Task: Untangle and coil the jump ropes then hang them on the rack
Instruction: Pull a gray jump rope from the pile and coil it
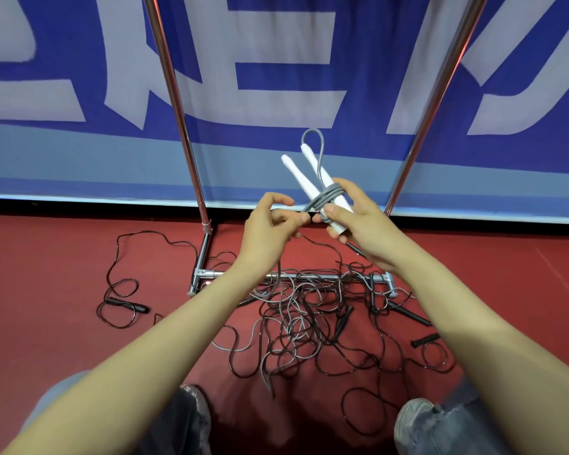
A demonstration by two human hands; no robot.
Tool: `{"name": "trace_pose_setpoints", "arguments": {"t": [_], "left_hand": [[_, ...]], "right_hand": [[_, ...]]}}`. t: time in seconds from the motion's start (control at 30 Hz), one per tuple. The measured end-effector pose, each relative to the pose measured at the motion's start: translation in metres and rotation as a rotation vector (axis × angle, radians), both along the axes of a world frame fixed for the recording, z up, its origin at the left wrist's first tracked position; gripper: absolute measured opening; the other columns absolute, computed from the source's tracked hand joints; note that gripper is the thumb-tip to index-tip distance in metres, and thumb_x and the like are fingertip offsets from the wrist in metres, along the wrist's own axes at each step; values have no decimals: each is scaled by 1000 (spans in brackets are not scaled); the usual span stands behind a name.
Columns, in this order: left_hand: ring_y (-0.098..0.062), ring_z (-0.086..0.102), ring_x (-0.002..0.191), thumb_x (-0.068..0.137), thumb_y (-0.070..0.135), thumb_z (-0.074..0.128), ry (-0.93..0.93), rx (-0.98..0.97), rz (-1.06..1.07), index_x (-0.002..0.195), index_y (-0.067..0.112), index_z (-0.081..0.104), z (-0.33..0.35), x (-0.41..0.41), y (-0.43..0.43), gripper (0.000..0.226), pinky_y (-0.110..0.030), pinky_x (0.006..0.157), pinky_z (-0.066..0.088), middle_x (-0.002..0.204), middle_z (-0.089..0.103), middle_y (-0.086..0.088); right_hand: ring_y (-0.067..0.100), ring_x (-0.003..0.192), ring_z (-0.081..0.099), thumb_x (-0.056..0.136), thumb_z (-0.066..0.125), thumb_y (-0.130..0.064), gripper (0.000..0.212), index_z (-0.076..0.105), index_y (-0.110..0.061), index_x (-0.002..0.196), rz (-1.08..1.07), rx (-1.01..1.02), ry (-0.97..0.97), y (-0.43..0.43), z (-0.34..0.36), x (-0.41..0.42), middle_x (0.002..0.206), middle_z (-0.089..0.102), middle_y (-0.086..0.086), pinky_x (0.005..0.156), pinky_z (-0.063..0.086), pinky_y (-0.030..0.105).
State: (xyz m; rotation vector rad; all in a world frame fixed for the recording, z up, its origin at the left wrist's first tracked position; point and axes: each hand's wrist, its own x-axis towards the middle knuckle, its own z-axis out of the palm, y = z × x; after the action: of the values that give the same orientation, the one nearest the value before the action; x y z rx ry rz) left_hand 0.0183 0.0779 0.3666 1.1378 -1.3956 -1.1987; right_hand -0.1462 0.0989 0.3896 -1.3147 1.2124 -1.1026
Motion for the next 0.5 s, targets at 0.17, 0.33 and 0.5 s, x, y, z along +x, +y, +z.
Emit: {"name": "trace_pose_setpoints", "arguments": {"t": [0.17, 0.33, 0.5], "left_hand": [[-4, 45, 47, 94, 18, 60, 73, 66, -53, 104, 10, 51, 7, -2, 1, 15, -25, 55, 39, 79, 68, -7], [-7, 30, 45, 88, 23, 68, 291, 291, -2, 122, 5, 54, 5, 0, -3, 41, -21, 49, 26, 83, 55, -9], [-5, 31, 45, 87, 17, 68, 295, 297, -62, 128, 12, 54, 2, -4, 1, 44, -14, 45, 30, 68, 65, 7]], "right_hand": [[18, 61, 44, 99, 50, -9, 40, 42, -33, 130, 1, -5, 60, -1, -2, -6, 93, 69, 14, 55, 36, 25], [15, 61, 48, 99, 50, -13, 44, 38, -26, 138, 51, -5, 138, 1, -4, -5, 97, 70, 12, 57, 40, 25], [9, 56, 48, 99, 51, -15, 49, 34, -29, 143, 59, -52, 168, -2, -6, -4, 68, 56, -3, 56, 39, 24]]}}
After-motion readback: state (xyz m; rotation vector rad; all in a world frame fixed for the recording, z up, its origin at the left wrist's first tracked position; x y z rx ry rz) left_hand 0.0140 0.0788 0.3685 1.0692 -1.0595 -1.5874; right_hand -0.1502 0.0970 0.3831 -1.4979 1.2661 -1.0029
